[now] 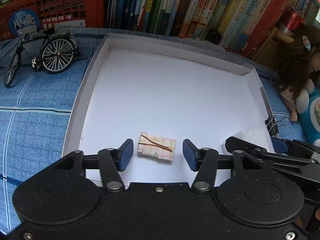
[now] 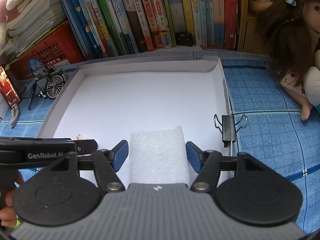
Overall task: Organize soft objects
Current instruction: 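Open the left tool to drop the bundle in the tray while the right tool releases the foam block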
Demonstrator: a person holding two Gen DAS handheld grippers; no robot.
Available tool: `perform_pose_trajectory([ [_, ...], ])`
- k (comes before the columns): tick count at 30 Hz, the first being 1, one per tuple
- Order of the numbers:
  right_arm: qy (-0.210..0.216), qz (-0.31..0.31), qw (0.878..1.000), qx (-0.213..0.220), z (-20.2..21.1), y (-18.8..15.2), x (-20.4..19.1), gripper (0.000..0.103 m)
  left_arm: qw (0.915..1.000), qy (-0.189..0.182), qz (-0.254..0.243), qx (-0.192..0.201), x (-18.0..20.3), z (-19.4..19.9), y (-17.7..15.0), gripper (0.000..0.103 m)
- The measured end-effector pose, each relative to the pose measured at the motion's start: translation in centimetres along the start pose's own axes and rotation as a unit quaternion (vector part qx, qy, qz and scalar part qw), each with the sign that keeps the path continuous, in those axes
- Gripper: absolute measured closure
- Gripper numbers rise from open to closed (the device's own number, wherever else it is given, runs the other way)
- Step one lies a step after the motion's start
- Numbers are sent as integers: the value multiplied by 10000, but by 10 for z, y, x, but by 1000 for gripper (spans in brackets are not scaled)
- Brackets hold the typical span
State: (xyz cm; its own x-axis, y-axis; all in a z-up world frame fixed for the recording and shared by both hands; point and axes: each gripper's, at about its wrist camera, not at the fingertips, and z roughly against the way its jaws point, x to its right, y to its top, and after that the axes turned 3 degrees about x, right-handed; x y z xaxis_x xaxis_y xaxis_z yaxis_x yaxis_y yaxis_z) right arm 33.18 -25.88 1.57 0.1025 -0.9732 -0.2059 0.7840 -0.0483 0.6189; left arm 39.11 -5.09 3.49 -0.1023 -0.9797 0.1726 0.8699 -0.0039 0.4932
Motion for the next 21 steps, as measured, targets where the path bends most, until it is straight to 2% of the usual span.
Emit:
perform_pose_trajectory([
  [4, 2, 44, 10000, 73, 10, 2, -2, 23, 9999, 86, -48, 124, 3, 10, -1, 37],
  [7, -5, 71, 9999, 148, 19, 3, -4, 20, 9997, 78, -86, 204, 4, 19, -3, 34],
  [21, 37, 361, 9982, 474, 70, -1, -18, 16, 9981, 118, -334, 501, 13, 71, -16, 32],
])
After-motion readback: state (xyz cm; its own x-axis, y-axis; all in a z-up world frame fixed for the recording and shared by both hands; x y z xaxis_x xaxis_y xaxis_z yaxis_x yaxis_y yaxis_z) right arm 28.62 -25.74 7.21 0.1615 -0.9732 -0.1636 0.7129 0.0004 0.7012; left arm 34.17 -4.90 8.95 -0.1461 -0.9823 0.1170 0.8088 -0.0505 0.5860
